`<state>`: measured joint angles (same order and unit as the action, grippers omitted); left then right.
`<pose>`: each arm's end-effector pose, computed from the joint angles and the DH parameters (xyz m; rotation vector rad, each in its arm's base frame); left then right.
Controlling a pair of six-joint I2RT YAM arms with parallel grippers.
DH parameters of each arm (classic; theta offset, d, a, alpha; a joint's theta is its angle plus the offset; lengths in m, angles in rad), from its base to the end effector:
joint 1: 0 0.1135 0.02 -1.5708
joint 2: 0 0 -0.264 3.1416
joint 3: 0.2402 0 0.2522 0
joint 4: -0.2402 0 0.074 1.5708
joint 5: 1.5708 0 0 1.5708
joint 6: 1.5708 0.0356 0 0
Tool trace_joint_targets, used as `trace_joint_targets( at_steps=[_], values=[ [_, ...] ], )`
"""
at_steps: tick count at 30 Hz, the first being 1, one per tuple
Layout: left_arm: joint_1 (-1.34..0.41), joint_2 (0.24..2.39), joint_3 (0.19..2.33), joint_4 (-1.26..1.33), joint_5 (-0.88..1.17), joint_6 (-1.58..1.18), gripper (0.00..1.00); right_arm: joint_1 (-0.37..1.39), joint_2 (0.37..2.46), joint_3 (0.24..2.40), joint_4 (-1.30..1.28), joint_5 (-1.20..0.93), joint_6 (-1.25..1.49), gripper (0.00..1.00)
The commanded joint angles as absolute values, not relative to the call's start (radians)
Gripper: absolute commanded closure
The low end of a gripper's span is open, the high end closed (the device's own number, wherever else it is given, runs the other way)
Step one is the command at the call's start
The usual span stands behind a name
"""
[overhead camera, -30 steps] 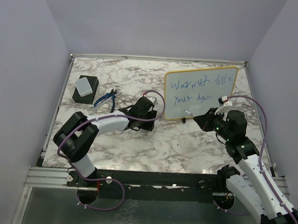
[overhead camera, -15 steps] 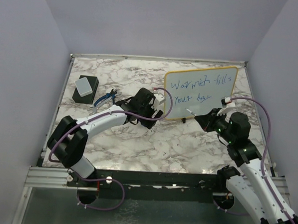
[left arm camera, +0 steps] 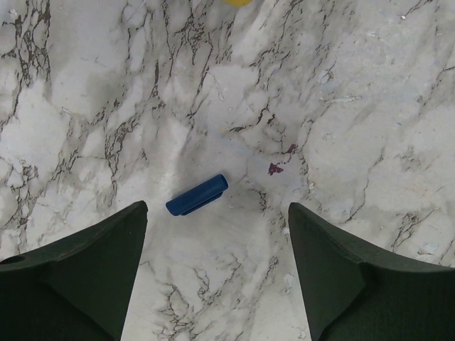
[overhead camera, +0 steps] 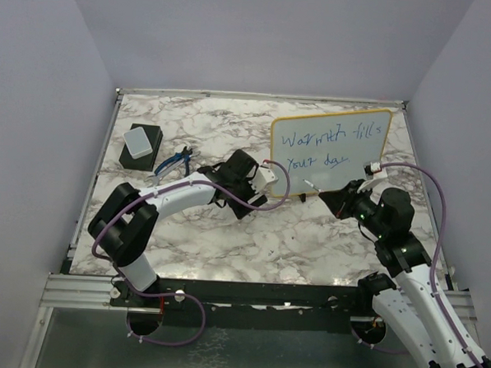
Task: Write a sentence on the whiteboard
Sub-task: Close the whiteboard marker at the center of the board.
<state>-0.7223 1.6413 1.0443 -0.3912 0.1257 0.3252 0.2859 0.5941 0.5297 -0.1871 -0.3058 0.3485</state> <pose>0.2484 -0.2249 0.1975 1.3312 2.2076 -0.3115 0.1448 0.0537 0.2785 -0.1638 1.8642 0.7215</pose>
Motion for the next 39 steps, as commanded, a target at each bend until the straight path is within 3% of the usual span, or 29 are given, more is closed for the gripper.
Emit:
trace_joint_targets(
  at_steps=[1, 11, 20, 25, 28, 32, 39],
  values=[
    [-0.728, 1.668, 1.017, -0.345, 0.164, 0.361, 0.17, 0.279, 0.584, 0.518, -0.159, -0.342, 0.349, 0.99],
    [-0.727, 1.759, 1.045, -0.388, 0.208, 0.323, 0.18, 0.279, 0.587, 0.514, -0.152, -0.346, 0.347, 0.99],
    [-0.745, 1.715, 1.009, -0.457, 0.199, 0.199, 0.20, 0.279, 0.582, 0.512, -0.153, -0.339, 0.347, 0.99],
    [-0.774, 1.657, 0.952, -0.457, 0.122, 0.157, 0.25, 0.279, 0.589, 0.512, -0.152, -0.341, 0.347, 0.99],
    [-0.775, 1.643, 0.949, -0.453, 0.064, 0.151, 0.37, 0.279, 0.591, 0.514, -0.151, -0.343, 0.346, 0.99],
    [-0.775, 1.639, 0.958, -0.446, 0.062, 0.154, 0.43, 0.279, 0.584, 0.515, -0.158, -0.340, 0.347, 0.99],
    [-0.776, 1.637, 0.940, -0.457, 0.046, 0.115, 0.45, 0.279, 0.566, 0.514, -0.170, -0.325, 0.351, 0.99]
  ],
)
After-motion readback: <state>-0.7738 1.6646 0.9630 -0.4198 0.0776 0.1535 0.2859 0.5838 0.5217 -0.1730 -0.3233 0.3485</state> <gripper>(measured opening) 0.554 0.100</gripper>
